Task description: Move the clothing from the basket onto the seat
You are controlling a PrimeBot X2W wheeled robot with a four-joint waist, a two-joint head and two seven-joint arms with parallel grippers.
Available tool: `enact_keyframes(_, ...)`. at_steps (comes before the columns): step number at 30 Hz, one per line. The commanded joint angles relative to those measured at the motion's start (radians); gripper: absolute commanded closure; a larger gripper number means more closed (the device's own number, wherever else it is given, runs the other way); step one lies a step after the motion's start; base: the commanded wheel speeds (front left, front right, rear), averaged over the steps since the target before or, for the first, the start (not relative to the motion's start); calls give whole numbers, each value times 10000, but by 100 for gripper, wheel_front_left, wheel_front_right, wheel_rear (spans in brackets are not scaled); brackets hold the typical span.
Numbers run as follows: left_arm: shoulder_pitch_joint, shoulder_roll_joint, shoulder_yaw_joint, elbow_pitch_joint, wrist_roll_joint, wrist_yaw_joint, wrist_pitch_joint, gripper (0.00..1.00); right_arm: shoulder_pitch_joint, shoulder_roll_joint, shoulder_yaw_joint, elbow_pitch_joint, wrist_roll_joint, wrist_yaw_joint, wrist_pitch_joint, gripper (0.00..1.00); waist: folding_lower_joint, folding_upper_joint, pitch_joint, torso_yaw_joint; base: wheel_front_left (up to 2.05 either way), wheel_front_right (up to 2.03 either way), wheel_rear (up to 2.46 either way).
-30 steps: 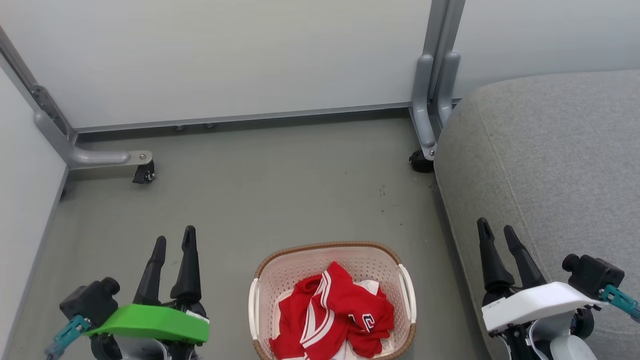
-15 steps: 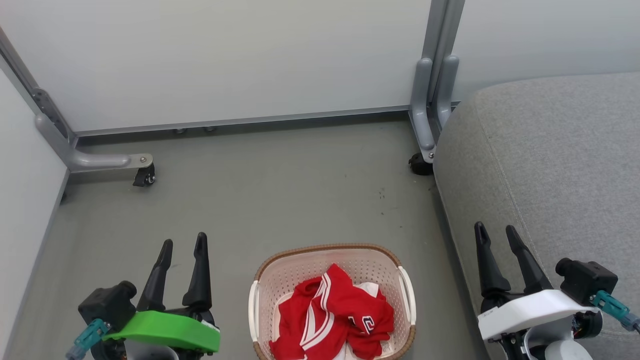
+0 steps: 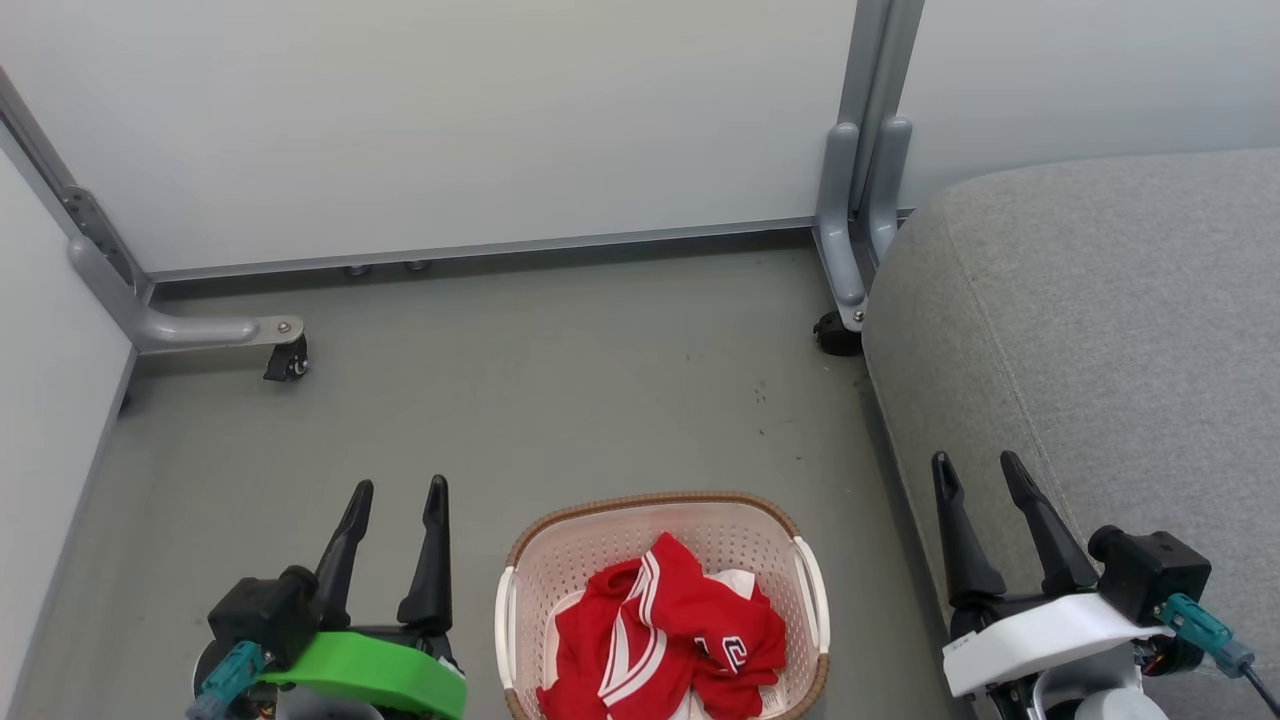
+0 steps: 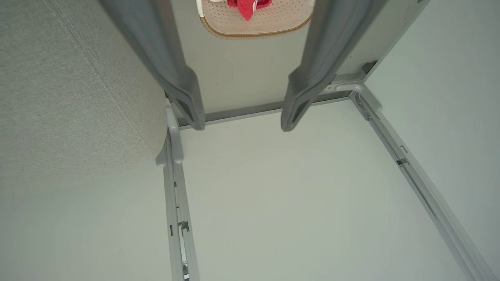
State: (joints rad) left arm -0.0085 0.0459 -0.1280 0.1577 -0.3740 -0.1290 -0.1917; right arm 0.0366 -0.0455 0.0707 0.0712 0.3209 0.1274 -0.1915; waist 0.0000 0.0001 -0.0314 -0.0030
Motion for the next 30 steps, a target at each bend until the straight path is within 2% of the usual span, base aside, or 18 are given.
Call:
enact_keyframes(1,85,60,-23,-3,219,-23,-85,0,89,-55,-6,-72,-234,37,-102,0,0,-1,0,-2,0,0,0)
enact_keyframes(18,6,63,-313,617,816,-26,-442,0,220,-62,18,170,-1152,37,-445,0,0,-1,-111,40,0,0,0)
enact_keyframes(30,15,71,-500,750,1631,-29,-666,0,377,-66,155,230,-1831,33,-667,0,0,-1,-236,28,0,0,0)
